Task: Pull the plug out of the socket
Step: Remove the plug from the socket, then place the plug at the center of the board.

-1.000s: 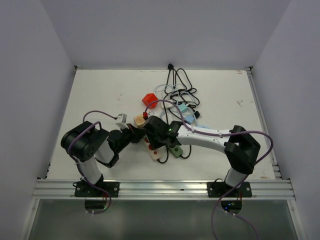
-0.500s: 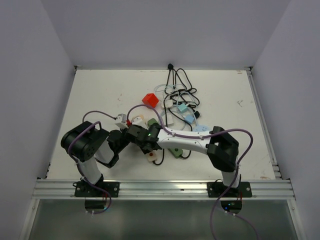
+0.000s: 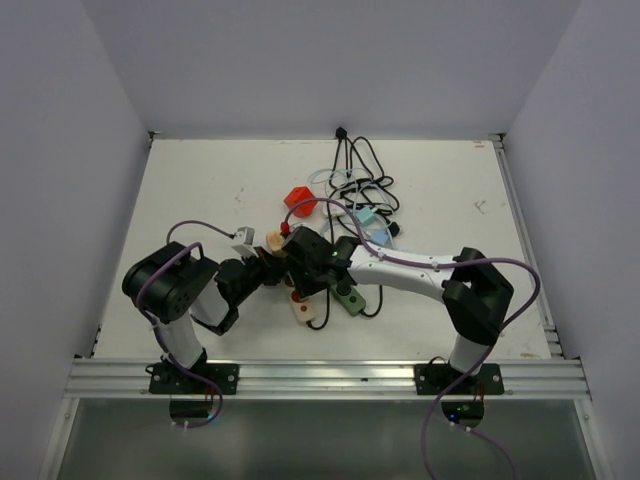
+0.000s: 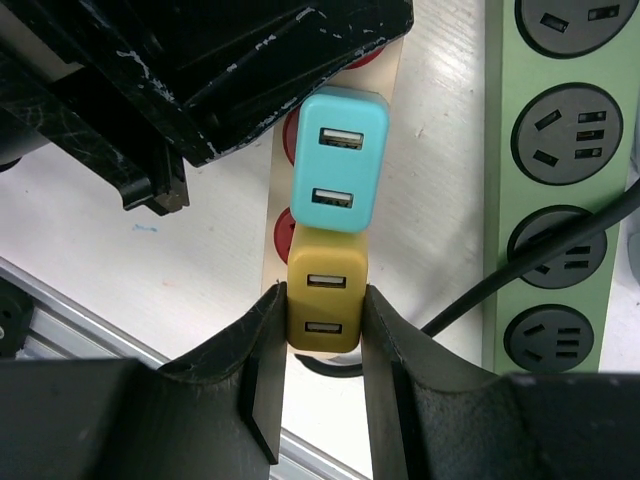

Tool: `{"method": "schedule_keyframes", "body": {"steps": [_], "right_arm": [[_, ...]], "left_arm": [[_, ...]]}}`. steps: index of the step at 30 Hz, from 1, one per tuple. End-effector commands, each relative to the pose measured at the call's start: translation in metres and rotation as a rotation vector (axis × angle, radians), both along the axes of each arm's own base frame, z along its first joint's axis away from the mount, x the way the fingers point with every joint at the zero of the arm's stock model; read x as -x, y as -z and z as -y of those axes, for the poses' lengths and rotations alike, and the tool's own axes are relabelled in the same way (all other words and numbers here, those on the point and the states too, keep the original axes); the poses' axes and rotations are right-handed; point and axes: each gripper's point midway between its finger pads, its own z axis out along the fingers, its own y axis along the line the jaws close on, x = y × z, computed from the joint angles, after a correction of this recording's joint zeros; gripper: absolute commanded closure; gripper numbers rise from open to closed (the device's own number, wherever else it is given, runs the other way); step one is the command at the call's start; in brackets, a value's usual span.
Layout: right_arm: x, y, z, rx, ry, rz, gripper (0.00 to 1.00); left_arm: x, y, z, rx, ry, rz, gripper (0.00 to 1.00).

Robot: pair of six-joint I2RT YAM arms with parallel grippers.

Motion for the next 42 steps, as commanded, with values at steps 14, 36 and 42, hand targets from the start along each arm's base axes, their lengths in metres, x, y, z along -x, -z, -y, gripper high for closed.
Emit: {"method": "schedule_keyframes", "body": {"steps": [14,36,42], "right_arm": [[0.028,-0.049,-0.036,0.018,-0.127,0.091,0.76],[-0.075,-0.037,0.143,-0.141,0.306,0.101,0.62],[-0.084,-0.019,0.144,-0.154,0.296,0.046,0.52]], "left_arm": [[0.065,0.121,-0.059,-0.353,-0.045,-0.414,1.0],[0.043,0.079,-0.043,-0.299,-0.013,-0.288,1.0],[0.039,0.067,-0.039,-0.288,0.003,-0.251,1.0]]}}
